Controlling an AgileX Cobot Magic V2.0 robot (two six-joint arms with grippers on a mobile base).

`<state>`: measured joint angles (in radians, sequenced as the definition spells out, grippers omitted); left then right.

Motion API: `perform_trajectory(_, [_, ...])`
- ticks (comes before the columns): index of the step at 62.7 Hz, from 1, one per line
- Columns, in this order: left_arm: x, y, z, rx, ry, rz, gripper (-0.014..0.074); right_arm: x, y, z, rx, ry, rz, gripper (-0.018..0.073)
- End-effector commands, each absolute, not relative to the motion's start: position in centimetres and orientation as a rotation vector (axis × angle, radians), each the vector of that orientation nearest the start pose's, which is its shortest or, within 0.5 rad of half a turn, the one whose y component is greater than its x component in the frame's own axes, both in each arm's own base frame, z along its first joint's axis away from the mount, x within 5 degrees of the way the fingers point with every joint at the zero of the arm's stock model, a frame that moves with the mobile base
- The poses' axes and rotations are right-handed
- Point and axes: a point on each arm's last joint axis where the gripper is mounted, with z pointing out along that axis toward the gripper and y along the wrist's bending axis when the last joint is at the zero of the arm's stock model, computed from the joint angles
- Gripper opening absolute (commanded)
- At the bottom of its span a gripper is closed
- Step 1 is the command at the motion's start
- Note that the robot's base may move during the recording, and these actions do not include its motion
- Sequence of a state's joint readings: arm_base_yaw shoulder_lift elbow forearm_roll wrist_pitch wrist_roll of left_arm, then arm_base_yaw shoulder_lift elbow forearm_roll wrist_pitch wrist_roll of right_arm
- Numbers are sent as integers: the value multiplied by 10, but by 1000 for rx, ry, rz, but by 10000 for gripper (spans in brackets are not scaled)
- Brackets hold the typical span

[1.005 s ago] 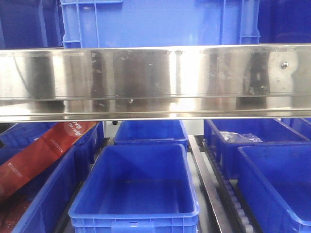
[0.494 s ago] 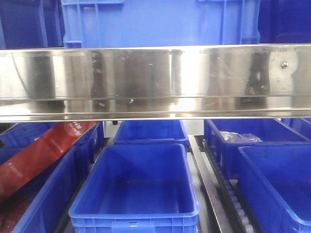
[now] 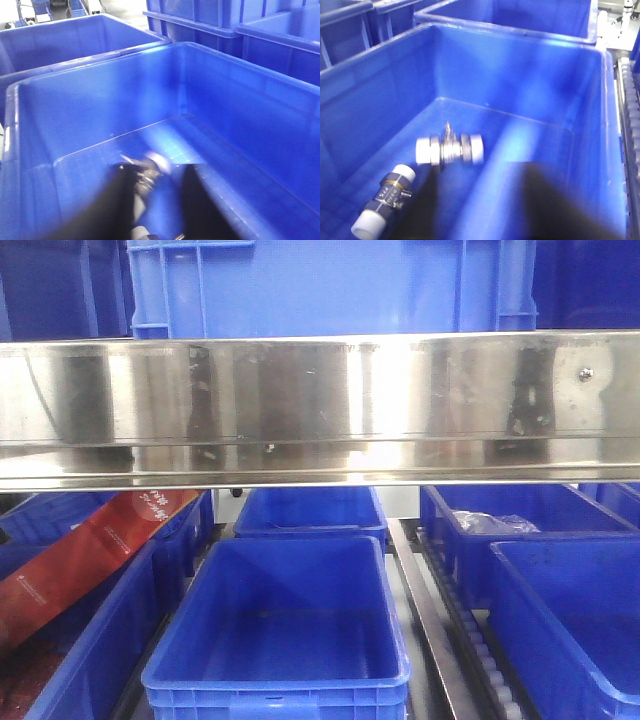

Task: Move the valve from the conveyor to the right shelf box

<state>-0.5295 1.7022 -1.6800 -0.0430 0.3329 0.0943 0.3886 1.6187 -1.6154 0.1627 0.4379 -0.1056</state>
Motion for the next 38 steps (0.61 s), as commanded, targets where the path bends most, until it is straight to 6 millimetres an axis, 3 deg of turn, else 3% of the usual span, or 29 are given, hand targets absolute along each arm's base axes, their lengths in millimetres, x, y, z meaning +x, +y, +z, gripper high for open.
perform_trajectory(1, [351, -210, 421, 536, 1736, -359, -111, 351, 151, 425, -371, 1855, 359, -166])
perform_trajectory(10, [344, -207, 428, 525, 1749, -381, -111, 345, 149, 433, -333, 1849, 408, -164])
perform_trajectory(15, [329, -199, 443, 483, 1765, -434, -111, 332, 143, 449, -270, 1819, 491, -165])
perform_trajectory(24, [308, -186, 461, 461, 1738, -451, -111, 310, 133, 472, -258, 1725, 489, -165])
perform_trajectory(33, [291, -175, 461, 437, 1677, -459, -111, 292, 124, 470, -281, 1715, 436, -165])
perform_trajectory(38, [279, -168, 452, 424, 1655, -460, -111, 282, 118, 458, -277, 1697, 410, -165])
